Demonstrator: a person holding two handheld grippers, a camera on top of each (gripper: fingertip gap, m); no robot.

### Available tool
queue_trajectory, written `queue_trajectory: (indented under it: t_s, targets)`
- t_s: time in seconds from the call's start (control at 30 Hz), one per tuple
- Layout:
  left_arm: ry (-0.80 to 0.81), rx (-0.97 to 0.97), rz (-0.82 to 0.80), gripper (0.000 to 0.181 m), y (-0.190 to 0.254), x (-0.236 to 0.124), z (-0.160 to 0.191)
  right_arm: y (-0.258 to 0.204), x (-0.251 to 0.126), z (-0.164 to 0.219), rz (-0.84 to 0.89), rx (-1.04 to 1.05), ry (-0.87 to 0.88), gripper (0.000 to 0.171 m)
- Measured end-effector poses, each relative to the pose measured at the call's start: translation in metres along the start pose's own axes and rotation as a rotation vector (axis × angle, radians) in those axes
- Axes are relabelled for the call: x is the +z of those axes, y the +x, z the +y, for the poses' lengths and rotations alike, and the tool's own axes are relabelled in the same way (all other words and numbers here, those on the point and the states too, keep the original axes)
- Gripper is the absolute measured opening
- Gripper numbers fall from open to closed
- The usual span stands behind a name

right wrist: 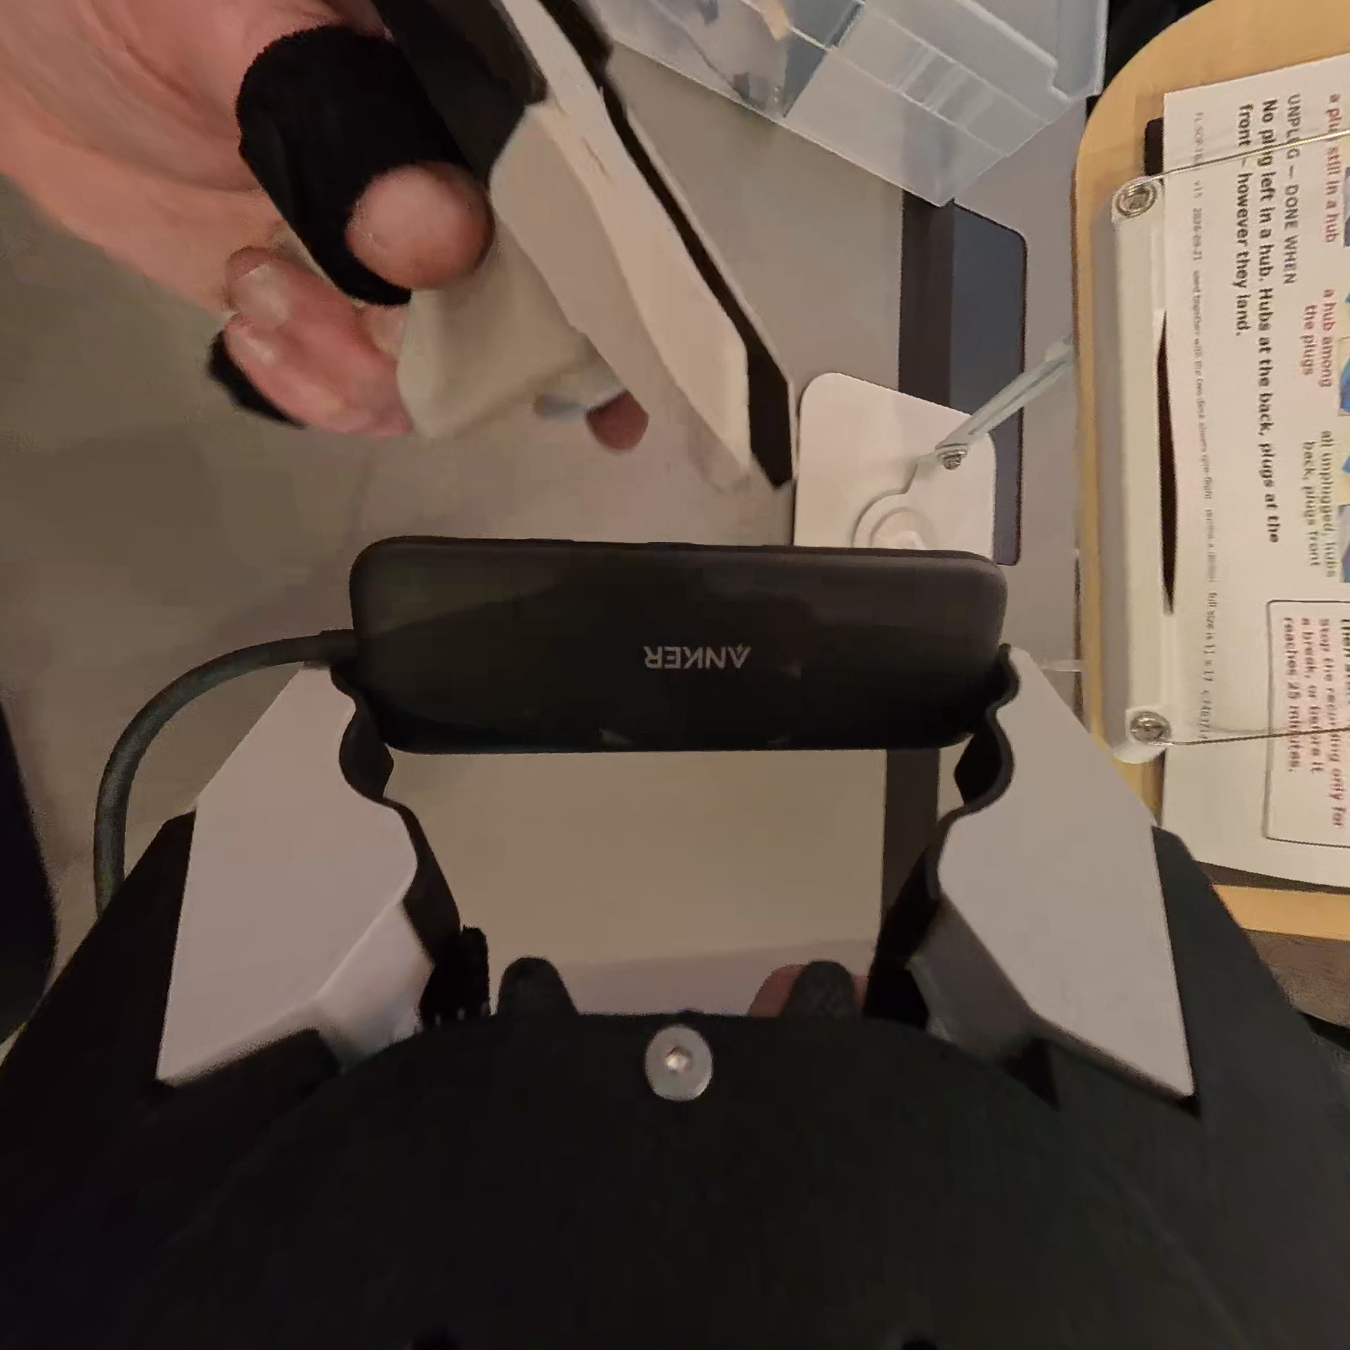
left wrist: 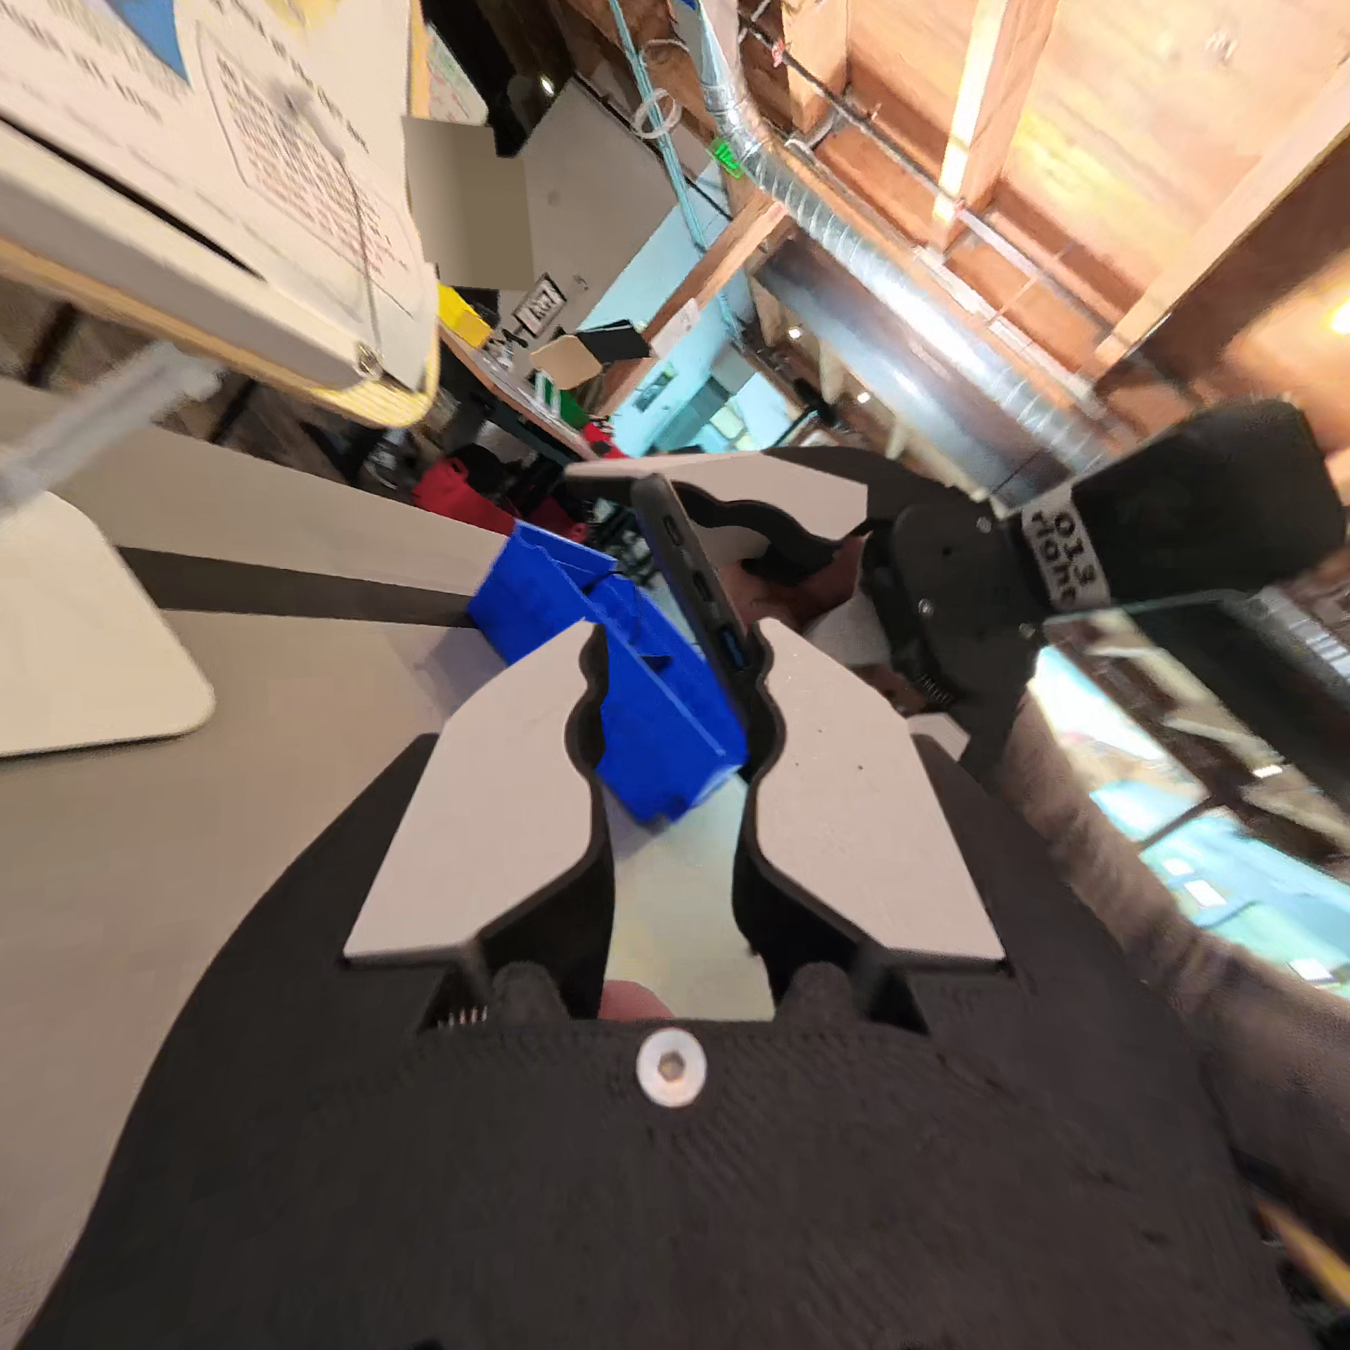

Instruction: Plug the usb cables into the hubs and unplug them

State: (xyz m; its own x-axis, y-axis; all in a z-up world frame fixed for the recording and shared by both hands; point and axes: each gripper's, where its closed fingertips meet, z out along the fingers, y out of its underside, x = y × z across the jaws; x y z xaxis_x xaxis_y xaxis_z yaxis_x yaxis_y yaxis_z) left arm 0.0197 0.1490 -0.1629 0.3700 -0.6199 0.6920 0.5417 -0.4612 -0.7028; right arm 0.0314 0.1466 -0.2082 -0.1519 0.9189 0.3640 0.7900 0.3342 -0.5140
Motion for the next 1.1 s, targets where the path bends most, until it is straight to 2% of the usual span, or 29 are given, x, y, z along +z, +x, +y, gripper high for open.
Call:
queue_trajectory:
  t_s: [0.13,0.27,0.37,0.63,0.73,0.87,0.93,1.1]
  targets:
    - [-0.038,0.439,-0.119,0.041,0.002,-0.020,-0.014,-0.007,-0.008,0.002,-0.111,0.038,0.042,0.153]
    - [-0.092,0.974,-0.150,0.050,0.029,-0.029,-0.018,-0.015,-0.011,0.001,-0.208,0.056,0.070,0.152]
    - [-0.203,1.193,-0.126,0.054,0.033,-0.023,0.005,-0.025,-0.001,0.005,-0.245,0.034,0.041,0.152]
    - [-0.313,1.785,0.040,0.066,0.029,-0.024,0.057,-0.052,0.006,0.002,-0.374,0.028,0.052,0.152]
    - [-0.305,1.883,0.015,0.063,0.024,-0.020,0.057,-0.057,0.007,-0.002,-0.398,0.006,0.045,0.152]
    - [-0.300,1.964,-0.022,0.049,0.023,-0.017,0.061,-0.064,0.011,-0.008,-0.437,-0.010,0.052,0.152]
    - [-0.321,1.927,-0.038,0.050,0.020,-0.023,0.060,-0.064,0.011,-0.007,-0.447,-0.010,0.054,0.152]
    - [-0.311,1.780,-0.151,0.049,0.012,-0.062,0.027,-0.057,0.007,-0.015,-0.437,0.003,0.110,0.152]
